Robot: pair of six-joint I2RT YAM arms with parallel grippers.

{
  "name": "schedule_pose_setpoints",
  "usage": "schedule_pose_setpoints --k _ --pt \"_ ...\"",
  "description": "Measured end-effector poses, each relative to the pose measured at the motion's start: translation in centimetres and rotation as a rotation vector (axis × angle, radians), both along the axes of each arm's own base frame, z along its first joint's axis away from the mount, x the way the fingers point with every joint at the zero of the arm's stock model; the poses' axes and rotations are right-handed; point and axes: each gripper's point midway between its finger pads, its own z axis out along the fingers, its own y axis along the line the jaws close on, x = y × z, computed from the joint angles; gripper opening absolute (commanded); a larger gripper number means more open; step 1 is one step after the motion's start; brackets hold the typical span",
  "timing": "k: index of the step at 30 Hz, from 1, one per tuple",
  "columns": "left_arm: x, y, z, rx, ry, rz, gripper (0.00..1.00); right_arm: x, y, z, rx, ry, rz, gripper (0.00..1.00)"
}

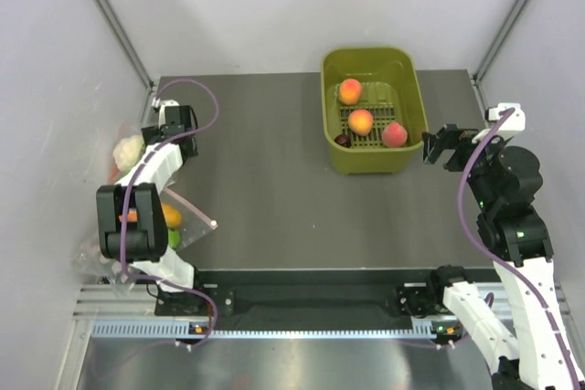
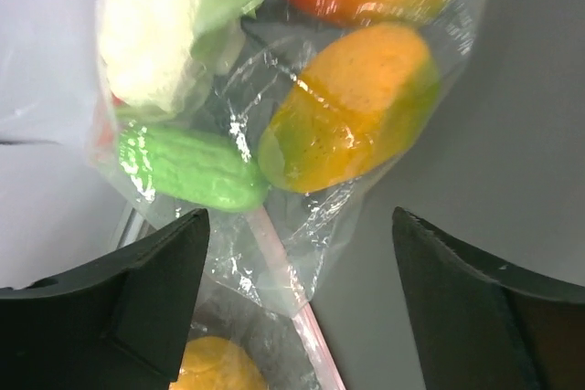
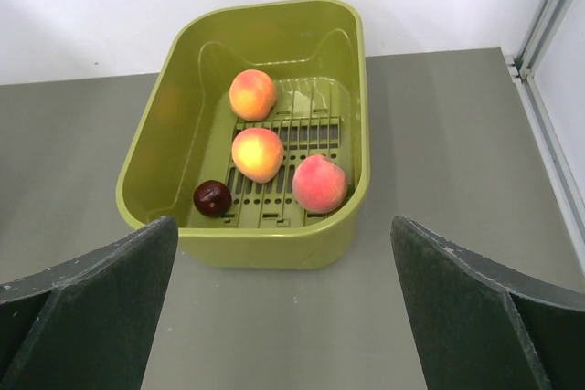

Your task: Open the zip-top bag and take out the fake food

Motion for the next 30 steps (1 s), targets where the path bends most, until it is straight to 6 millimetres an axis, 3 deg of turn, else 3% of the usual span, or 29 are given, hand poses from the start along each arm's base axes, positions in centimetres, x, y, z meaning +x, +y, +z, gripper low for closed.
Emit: schedule_pose_setpoints --k 7,8,9,12,16,19,23,26,30 --pt "-0.5 0.4 -4.6 -0.005 0.132 0.001 0.57 -0.1 0.0 0.1 0.0 -0.002 0.0 1.0" --pt "-0.6 0.4 -5.0 -0.006 0.147 -0.003 0.49 -0.1 0.0 0.1 0.0 -0.003 0.0 1.0" --pt "-0.6 0.3 -5.2 -0.008 0.156 -0.006 0.32 -0.1 0.0 0.1 0.0 -0.003 0.0 1.0" --pt "-0.7 0.1 -5.8 -0.021 0.179 -0.022 0.13 -0.1 0.0 0.1 0.0 -0.002 -0.001 1.0" --pt "-0.3 -0.7 -6.3 -0.058 0.192 -0.056 0.0 -0.1 -0.1 0.0 -0.001 -0.002 -0.004 1.0" --pt "0.1 -1.8 -6.4 -0.106 0.206 -0.101 0.0 -0.1 -0.2 0.0 -0.001 -0.002 -0.009 1.0" --pt "1.3 -5.3 -6.1 -0.15 0.204 -0.225 0.0 -0.1 -0.3 0.0 -0.002 0.0 -0.013 1.0" --pt "1.5 -10.2 -5.9 -0.152 0.223 -0.374 0.0 0.0 -0.3 -0.1 -0.003 0.003 -0.014 1.0" --pt "0.2 -17.0 -5.1 -0.166 0.252 -0.568 0.0 0.1 -0.2 -0.4 -0.004 0.015 -0.013 1.0"
